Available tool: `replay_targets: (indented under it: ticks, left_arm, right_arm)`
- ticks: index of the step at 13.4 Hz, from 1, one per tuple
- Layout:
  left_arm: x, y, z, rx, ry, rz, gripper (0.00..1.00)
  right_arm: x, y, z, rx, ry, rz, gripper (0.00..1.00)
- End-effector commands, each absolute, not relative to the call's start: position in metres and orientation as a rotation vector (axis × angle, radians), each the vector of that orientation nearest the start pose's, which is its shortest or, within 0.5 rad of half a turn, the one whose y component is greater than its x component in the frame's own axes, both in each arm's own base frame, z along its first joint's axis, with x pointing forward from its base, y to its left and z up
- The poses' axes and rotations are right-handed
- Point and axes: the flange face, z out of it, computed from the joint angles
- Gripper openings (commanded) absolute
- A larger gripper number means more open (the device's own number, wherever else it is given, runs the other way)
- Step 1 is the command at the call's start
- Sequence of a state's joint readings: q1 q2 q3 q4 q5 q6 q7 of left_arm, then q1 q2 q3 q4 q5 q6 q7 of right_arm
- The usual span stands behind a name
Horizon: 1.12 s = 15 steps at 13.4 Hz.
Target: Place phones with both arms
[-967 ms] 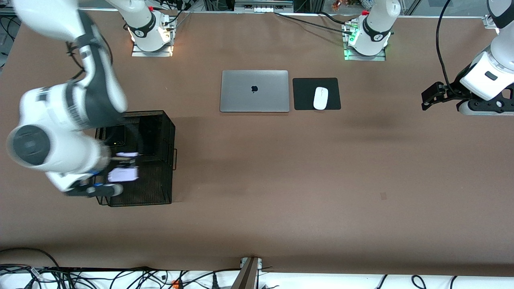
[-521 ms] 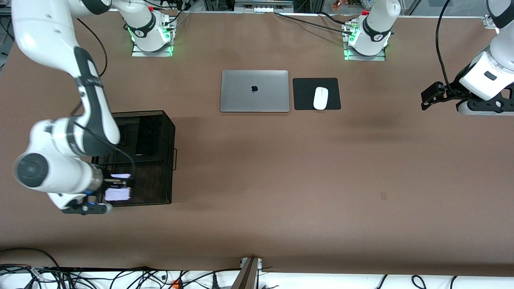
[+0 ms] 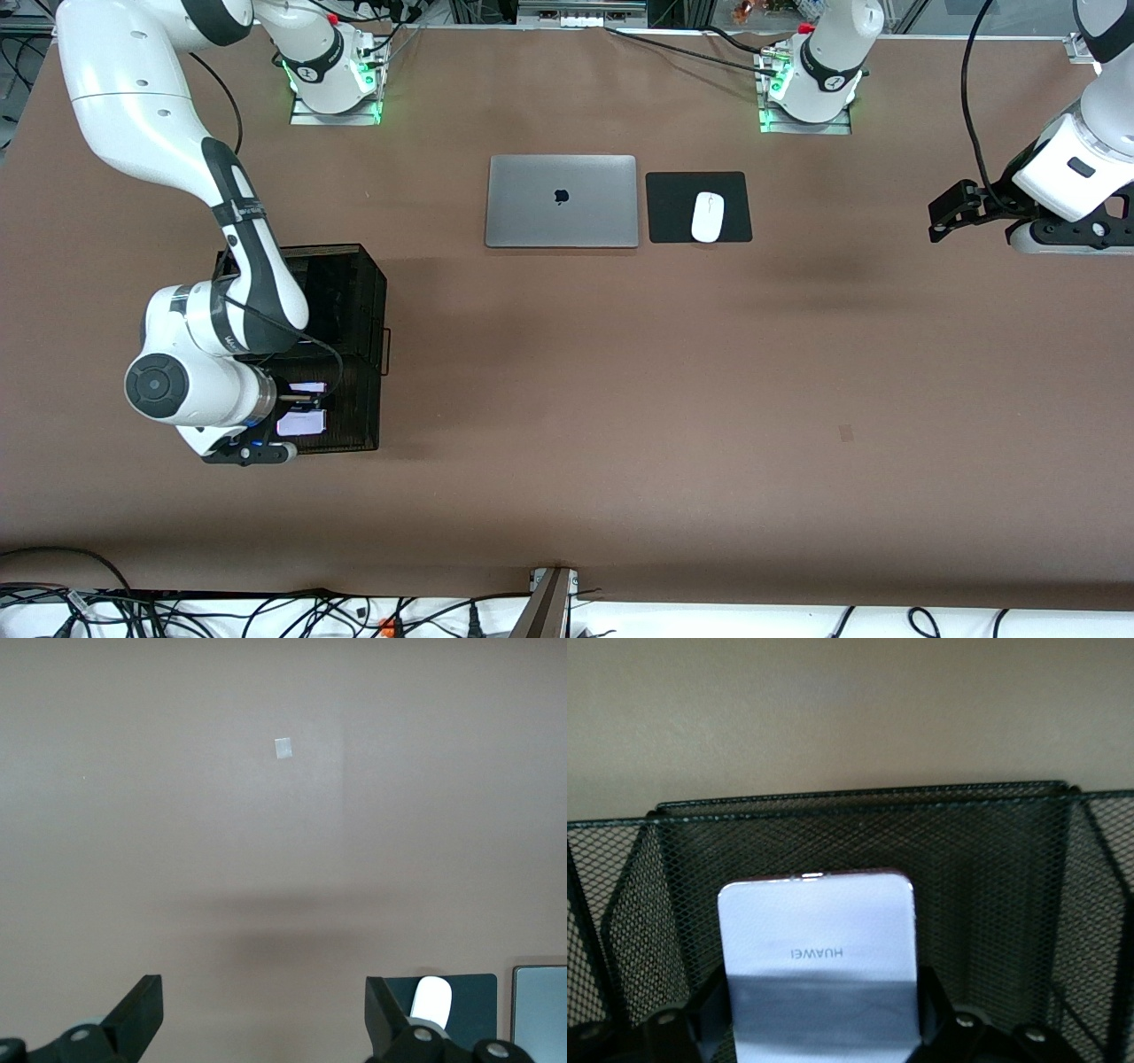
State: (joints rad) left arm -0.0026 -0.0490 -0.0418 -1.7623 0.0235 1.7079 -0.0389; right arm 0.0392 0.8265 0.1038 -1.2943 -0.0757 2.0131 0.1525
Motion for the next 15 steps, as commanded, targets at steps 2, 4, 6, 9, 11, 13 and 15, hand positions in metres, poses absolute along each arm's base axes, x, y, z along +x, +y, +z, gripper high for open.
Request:
replay_targets:
  ticks: [2, 4, 6, 9, 11, 13, 15]
  left_arm:
    - [0.544, -0.026, 0.576, -3.12, 0.013, 0.022, 1.0]
    - [0.544, -0.026, 0.576, -3.12, 0.013, 0.022, 1.0]
    - [0.544, -0.026, 0.575, -3.12, 0.015, 0.025, 1.0]
    - [0.544, -0.025, 0.576, -3.121, 0.013, 0.02, 1.0]
    - [0.545, -0.025, 0.579, -3.121, 0.015, 0.015, 1.0]
    - [0.545, -0.025, 0.578, -3.121, 0.011, 0.015, 1.0]
    - [0.546, -0.025, 0.578, -3.121, 0.011, 0.018, 1.0]
  right_arm:
    - [0.735, 0.063, 0.277, -3.103, 0.07, 0.099, 1.0]
    - [0.736, 0.058, 0.321, -3.109, 0.076, 0.086, 1.0]
    - [0.719, 0.052, 0.387, -3.121, 0.094, 0.099, 1.0]
    - [0.681, 0.028, 0.461, -3.136, 0.15, 0.199, 1.0]
    - [0.647, 0.011, 0.501, -3.157, 0.198, 0.204, 1.0]
    - [0.603, -0.007, 0.518, -3.17, 0.247, 0.185, 1.0]
    - [0.569, -0.022, 0.532, -3.178, 0.278, 0.12, 1.0]
